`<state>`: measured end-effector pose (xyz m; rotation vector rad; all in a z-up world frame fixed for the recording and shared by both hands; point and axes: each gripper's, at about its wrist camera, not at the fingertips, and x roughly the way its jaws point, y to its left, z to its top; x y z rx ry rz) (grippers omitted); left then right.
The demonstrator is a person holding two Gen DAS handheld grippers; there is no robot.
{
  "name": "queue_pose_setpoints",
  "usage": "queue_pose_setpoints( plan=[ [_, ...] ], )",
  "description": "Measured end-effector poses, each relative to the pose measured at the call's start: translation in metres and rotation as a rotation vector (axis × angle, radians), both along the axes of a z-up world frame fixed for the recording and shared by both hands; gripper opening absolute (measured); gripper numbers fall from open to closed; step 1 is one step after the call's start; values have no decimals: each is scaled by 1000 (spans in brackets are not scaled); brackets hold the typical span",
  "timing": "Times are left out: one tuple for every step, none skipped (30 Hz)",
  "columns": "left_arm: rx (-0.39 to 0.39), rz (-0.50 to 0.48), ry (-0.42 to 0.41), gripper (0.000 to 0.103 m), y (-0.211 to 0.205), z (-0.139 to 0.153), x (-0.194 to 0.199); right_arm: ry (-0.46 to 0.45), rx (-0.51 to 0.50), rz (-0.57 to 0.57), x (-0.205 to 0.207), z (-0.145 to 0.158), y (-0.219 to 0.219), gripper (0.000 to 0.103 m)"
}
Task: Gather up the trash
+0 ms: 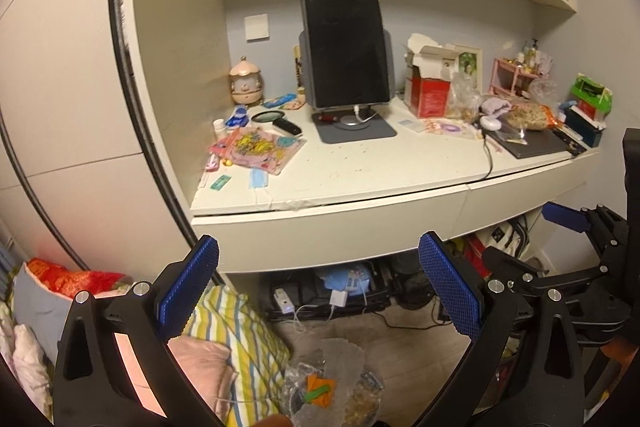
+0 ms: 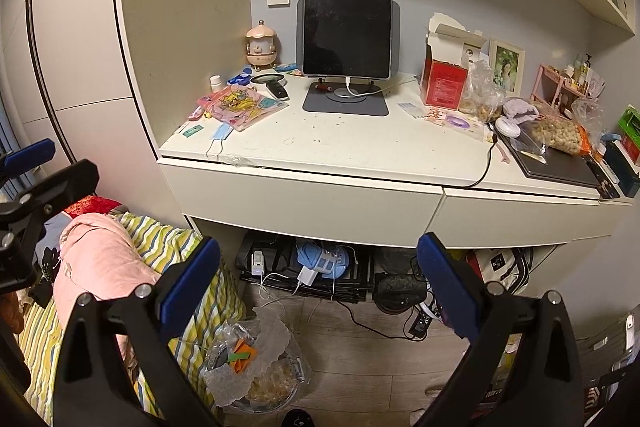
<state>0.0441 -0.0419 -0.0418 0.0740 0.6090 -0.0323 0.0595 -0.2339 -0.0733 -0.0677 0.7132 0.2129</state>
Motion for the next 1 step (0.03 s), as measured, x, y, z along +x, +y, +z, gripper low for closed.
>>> queue_pose_setpoints(
  plan=[
    [3,9,5,97,1,-1,1,0,-2,0,1,-1,2,96]
  ],
)
